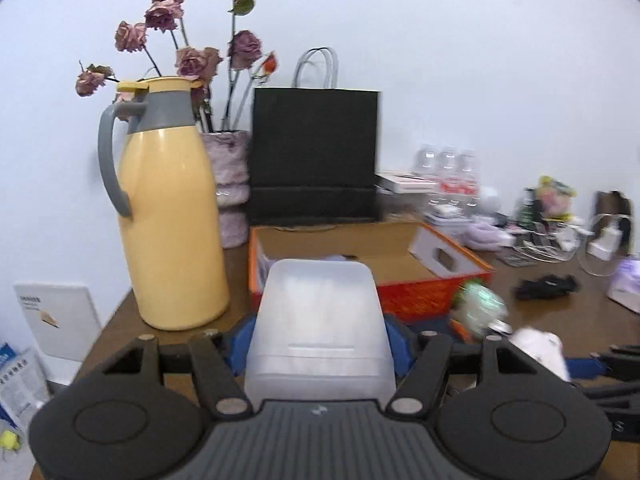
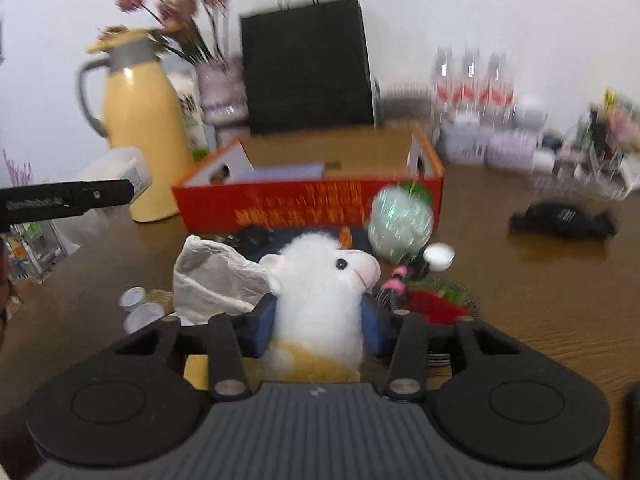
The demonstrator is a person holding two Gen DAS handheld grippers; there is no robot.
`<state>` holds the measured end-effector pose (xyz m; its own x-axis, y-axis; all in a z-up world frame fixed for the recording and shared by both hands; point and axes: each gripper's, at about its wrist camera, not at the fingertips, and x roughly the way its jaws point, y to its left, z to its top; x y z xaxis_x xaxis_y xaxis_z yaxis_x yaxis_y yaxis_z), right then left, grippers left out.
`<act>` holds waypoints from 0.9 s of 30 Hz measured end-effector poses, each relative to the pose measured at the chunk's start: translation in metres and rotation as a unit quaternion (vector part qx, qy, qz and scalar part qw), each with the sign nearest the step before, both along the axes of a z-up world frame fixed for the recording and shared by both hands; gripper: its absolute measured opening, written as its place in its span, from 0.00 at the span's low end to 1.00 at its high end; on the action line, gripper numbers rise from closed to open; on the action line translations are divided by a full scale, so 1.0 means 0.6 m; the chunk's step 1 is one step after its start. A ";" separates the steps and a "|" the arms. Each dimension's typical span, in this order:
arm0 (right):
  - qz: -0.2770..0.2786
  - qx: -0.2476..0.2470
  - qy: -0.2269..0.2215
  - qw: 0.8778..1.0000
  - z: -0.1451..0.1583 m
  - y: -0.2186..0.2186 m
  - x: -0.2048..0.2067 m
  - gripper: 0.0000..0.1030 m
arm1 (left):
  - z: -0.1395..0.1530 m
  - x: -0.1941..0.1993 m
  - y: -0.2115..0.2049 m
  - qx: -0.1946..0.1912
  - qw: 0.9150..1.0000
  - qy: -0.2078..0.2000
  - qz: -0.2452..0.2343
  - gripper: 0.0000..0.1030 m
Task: Organize objects
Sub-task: 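Grasp the white plastic container with left gripper while right grasps plush toy, then place the container and plush toy into the box, opening both grippers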
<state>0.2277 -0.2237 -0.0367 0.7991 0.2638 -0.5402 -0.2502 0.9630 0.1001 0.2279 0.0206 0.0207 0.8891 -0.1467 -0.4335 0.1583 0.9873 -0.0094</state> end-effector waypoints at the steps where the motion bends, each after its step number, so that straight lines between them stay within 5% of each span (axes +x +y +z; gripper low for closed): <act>1: 0.007 0.000 0.006 1.000 0.003 -0.003 -0.014 0.43 | -0.004 -0.022 0.000 -0.006 1.000 0.016 -0.004 0.63; 6: 0.004 0.000 0.045 0.999 -0.016 -0.029 -0.070 0.45 | -0.073 -0.129 -0.028 -0.017 0.996 0.081 -0.029 0.63; 10: -0.038 0.010 0.072 0.997 -0.054 -0.038 -0.048 0.70 | -0.125 -0.165 -0.036 -0.010 0.992 0.126 -0.005 0.63; 14: -0.018 -0.004 0.066 0.998 -0.047 -0.037 -0.082 0.86 | -0.134 -0.195 -0.028 0.031 0.993 0.116 0.022 0.63; 16: -0.018 -0.004 0.074 0.997 -0.052 -0.043 -0.095 0.83 | -0.136 -0.206 -0.020 0.025 0.993 0.117 0.018 0.67; 18: -0.014 0.012 0.081 0.997 -0.053 -0.055 -0.107 0.68 | -0.134 -0.206 -0.015 0.021 0.992 0.119 0.018 0.69; 19: -0.008 0.022 0.083 0.996 -0.051 -0.061 -0.113 0.52 | -0.131 -0.198 -0.018 0.022 0.993 0.118 0.016 0.69; 27: -0.033 0.032 0.014 0.999 -0.004 -0.081 -0.137 0.46 | -0.118 -0.172 -0.018 0.007 0.994 0.112 0.008 0.62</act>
